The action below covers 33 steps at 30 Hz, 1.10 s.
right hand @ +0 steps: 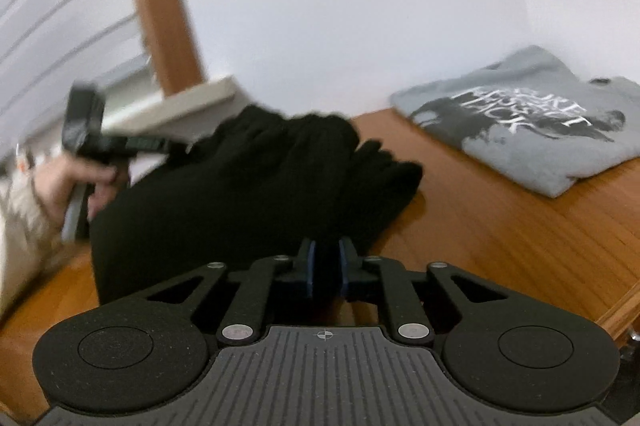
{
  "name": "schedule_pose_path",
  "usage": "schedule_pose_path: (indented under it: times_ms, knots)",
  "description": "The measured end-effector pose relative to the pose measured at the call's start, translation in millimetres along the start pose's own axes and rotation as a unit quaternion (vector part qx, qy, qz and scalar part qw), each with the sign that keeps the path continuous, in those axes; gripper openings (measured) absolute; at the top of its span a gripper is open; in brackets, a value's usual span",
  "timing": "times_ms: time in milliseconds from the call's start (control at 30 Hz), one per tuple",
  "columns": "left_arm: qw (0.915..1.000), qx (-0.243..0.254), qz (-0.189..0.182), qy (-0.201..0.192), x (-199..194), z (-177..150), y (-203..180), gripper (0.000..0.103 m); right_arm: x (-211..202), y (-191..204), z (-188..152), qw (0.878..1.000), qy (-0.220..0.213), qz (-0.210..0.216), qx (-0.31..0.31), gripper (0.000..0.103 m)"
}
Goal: Fold clothes
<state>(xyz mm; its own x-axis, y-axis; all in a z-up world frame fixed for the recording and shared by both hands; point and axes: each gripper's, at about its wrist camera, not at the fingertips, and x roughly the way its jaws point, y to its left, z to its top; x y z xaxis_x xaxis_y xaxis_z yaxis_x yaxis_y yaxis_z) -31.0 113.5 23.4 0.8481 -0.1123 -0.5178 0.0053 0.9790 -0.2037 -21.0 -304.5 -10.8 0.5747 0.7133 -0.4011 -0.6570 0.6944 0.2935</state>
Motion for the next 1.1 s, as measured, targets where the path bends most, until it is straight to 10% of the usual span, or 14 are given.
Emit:
schedule_pose_path:
  times_ms: [167,233,333,433,867,1100]
  knots:
    - [0.9999,0.012,-0.001,-0.008,-2.8,-2.7,-0.4,0.05,29.8,-2.4,8.0,0.998,0.012,0.031,0.056,0.024]
    - [0.9998,0.018,0.002,-0.009,-3.5,-2.7,-2.2,0.05,36.1,-0.9,9.1,0.998,0.003,0.026,0.061,0.004]
    - [0.9997,0.017,0.009,-0.012,-4.3,-3.2,-2.9,0.05,23.6,4.2,7.8,0.996,-0.04,-0.061,0.051,0.001]
    - [0.9998,0.013,0.007,-0.012,-5.4,-3.9,-3.1,0.05,4.0,12.4,-4.4,0.995,-0.049,-0.062,0.068,0.001]
    - [0.9999,0.005,0.0,-0.013,-6.7,-4.3,0.6,0.051,-39.8,88.2,-43.9,0.999,-0.011,-0.032,0.039,0.059]
    - [0.9999,0.005,-0.002,-0.012,-6.0,-4.1,0.6,0.051,-34.6,100.8,-54.6,0.999,0.008,-0.019,-0.034,0.057]
